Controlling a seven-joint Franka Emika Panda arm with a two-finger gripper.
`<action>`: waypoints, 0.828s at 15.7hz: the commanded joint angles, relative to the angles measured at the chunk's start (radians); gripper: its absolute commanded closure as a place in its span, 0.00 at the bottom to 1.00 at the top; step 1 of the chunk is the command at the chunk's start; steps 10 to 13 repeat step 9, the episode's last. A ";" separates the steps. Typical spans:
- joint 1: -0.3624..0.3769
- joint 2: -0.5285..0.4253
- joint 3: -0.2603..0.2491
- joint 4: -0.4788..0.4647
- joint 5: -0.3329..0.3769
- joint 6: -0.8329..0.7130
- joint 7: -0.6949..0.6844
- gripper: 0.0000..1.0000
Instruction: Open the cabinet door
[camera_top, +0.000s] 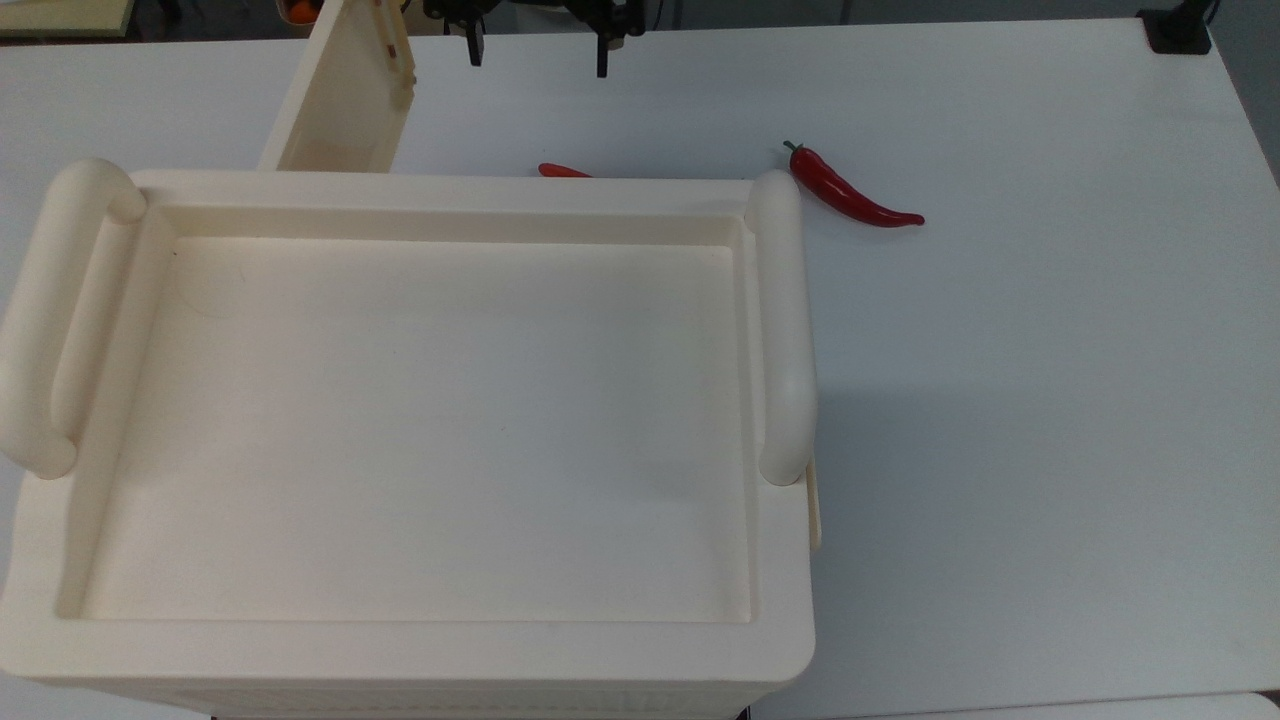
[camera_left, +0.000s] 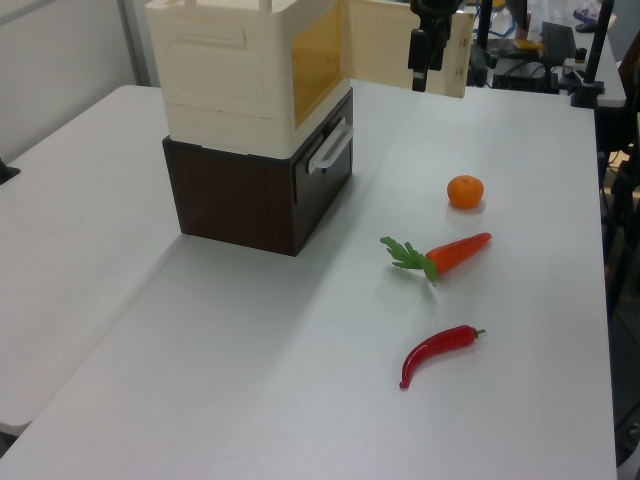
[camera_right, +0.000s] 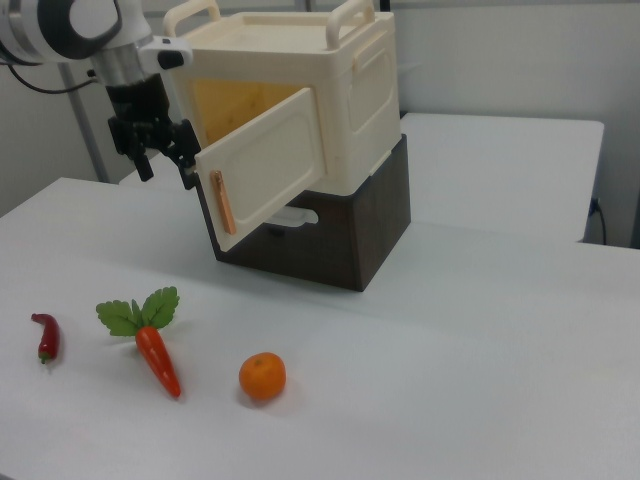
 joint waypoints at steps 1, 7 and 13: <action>-0.022 -0.093 -0.002 -0.142 0.010 0.007 -0.011 0.00; -0.060 -0.137 -0.002 -0.262 -0.003 0.054 -0.021 0.00; -0.063 -0.133 -0.001 -0.259 -0.003 0.057 -0.021 0.00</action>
